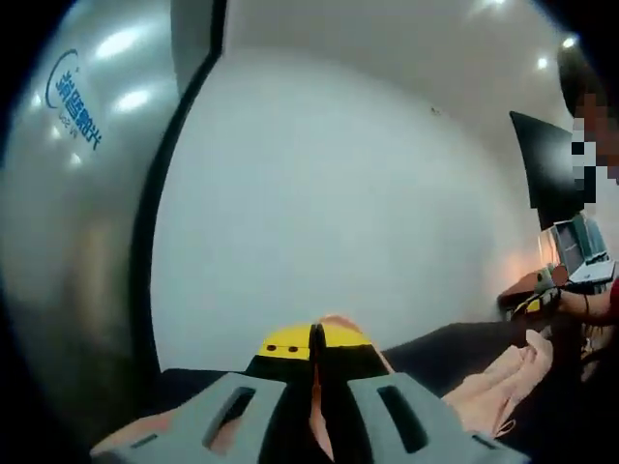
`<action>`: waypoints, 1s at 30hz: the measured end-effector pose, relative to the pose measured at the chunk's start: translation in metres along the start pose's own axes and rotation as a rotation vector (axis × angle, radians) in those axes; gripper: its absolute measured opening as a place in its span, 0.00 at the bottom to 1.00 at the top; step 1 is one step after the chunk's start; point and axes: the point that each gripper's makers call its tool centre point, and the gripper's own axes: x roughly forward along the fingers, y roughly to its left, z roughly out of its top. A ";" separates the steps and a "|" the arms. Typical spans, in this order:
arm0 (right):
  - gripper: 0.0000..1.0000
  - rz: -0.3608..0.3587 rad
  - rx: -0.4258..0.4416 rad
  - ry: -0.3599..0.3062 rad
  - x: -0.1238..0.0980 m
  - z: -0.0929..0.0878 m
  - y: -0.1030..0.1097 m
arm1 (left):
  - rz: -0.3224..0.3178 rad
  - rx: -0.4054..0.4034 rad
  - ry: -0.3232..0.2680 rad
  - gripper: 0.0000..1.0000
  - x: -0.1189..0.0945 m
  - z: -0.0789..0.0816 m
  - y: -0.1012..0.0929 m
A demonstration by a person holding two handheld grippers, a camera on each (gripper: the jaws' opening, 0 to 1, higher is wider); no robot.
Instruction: Fold the towel on the table until its edges align and the towel forms a compact rectangular stack.
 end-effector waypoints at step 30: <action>0.00 -0.146 -0.160 -0.228 -0.078 0.108 0.048 | 0.057 0.236 0.097 0.00 -0.010 0.030 -0.013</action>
